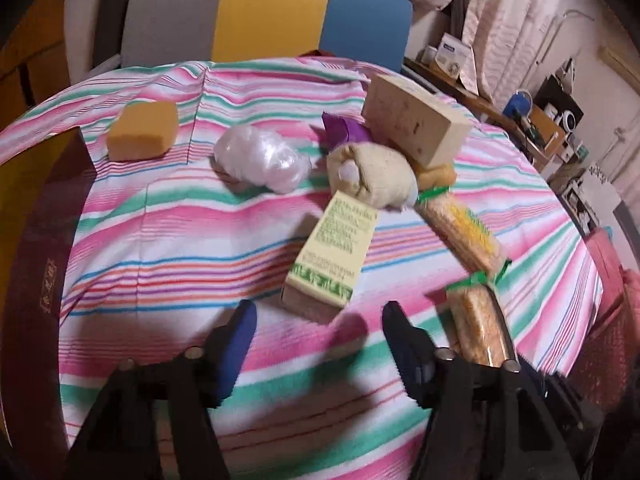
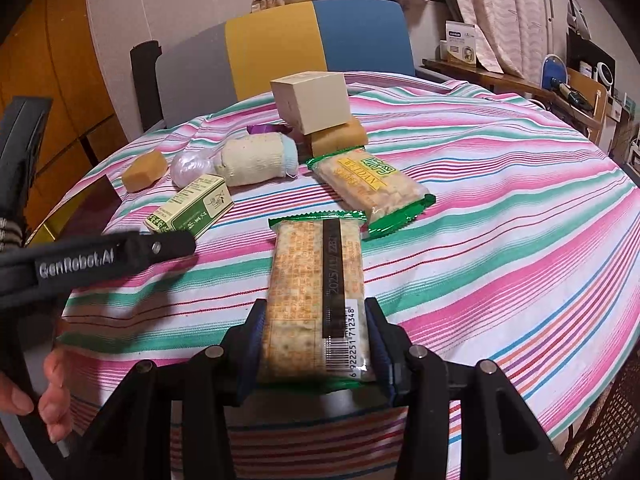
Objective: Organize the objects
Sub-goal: 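Grasp the cracker packet with the right tool while the left tool grasps the green-labelled box, then place the green-labelled box in the tray with the left tool while the right tool places the cracker packet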
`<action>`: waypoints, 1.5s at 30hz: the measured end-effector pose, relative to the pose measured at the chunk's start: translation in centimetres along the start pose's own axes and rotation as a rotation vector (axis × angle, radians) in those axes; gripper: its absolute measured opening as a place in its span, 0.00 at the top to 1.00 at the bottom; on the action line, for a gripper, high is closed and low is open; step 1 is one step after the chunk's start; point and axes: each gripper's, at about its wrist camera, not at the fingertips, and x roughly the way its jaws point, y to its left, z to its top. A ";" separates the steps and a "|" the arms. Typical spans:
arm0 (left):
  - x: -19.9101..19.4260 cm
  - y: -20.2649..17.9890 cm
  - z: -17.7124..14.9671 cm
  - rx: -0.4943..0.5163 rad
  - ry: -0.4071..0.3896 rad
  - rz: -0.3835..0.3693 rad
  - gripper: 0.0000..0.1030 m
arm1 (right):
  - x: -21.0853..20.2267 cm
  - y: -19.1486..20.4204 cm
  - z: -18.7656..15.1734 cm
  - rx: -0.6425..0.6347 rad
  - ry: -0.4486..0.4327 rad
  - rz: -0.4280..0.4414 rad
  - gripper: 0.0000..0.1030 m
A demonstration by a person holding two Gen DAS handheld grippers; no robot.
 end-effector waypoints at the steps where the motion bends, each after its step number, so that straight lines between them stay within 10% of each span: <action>1: 0.3 -0.1 0.2 0.006 0.008 0.011 0.37 | 0.0 0.0 0.0 0.001 -0.001 -0.001 0.54; 7: 1.1 -0.4 0.8 0.084 -0.007 0.046 0.67 | -0.1 0.1 -0.2 -0.001 -0.013 -0.007 0.54; 32: -10.1 4.8 -4.8 -0.002 -0.129 -0.028 0.68 | -2.0 5.4 -0.5 -0.043 0.013 0.096 0.56; 45: -16.4 13.4 -6.6 -0.154 -0.221 0.093 0.68 | -4.9 11.9 0.9 -0.138 -0.036 0.239 0.56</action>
